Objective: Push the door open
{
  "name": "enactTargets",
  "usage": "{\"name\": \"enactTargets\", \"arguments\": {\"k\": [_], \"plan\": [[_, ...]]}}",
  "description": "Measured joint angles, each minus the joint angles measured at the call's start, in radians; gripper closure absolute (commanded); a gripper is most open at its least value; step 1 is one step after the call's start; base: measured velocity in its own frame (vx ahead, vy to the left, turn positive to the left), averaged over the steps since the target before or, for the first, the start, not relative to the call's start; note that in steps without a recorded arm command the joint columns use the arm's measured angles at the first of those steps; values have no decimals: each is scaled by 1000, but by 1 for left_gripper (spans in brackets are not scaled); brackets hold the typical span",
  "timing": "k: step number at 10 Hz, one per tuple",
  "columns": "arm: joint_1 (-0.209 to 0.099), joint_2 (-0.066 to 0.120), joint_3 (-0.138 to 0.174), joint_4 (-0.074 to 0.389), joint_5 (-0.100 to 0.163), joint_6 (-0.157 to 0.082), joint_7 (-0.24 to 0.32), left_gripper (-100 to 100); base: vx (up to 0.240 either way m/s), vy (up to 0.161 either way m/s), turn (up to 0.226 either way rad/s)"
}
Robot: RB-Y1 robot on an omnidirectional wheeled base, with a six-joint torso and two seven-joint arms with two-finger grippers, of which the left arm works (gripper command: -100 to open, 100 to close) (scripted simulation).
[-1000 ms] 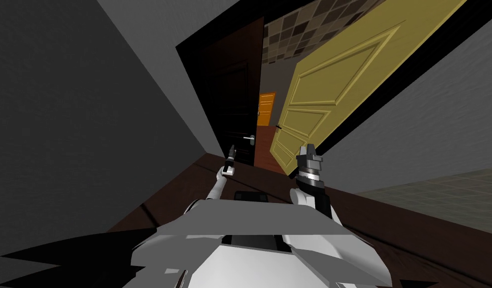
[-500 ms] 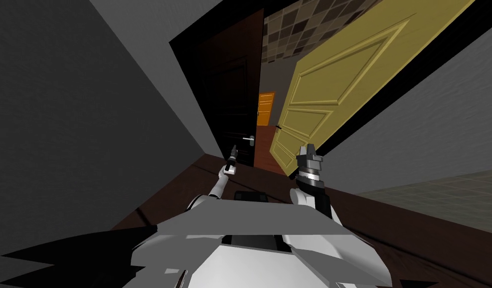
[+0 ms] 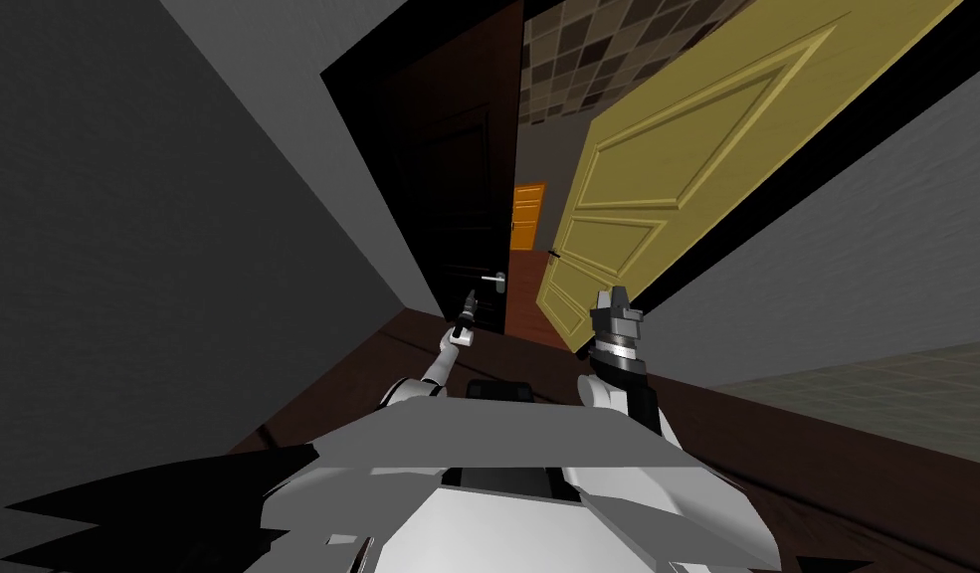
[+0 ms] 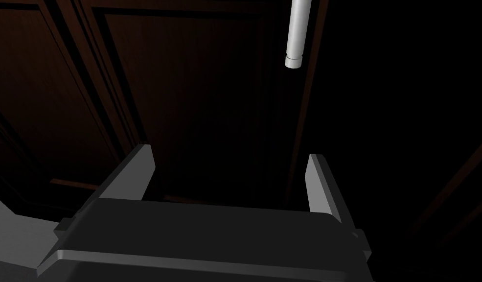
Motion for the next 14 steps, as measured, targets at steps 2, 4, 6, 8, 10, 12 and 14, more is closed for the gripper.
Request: {"name": "enactTargets", "arguments": {"k": [2, 4, 6, 8, 10, 12, 14], "plan": [[-41, -9, 1, 67, 1, -6, -6, -100, 82, 0, -36], [-66, -16, -5, 105, 1, -2, -6, -100, 99, 6, -22], [-110, -28, -5, 184, 2, -15, -12, -100, 111, 15, -48], [-139, -38, -11, 226, 2, -6, -12, -100, 94, 5, -17], [-159, -46, -13, 259, 2, -6, -14, -100, 62, -1, -18], [-173, -53, -13, 277, 2, -5, -17, -100, 61, -19, -19], [-177, -22, -9, 286, 4, -8, -19, -100, 155, -29, -14]]}}
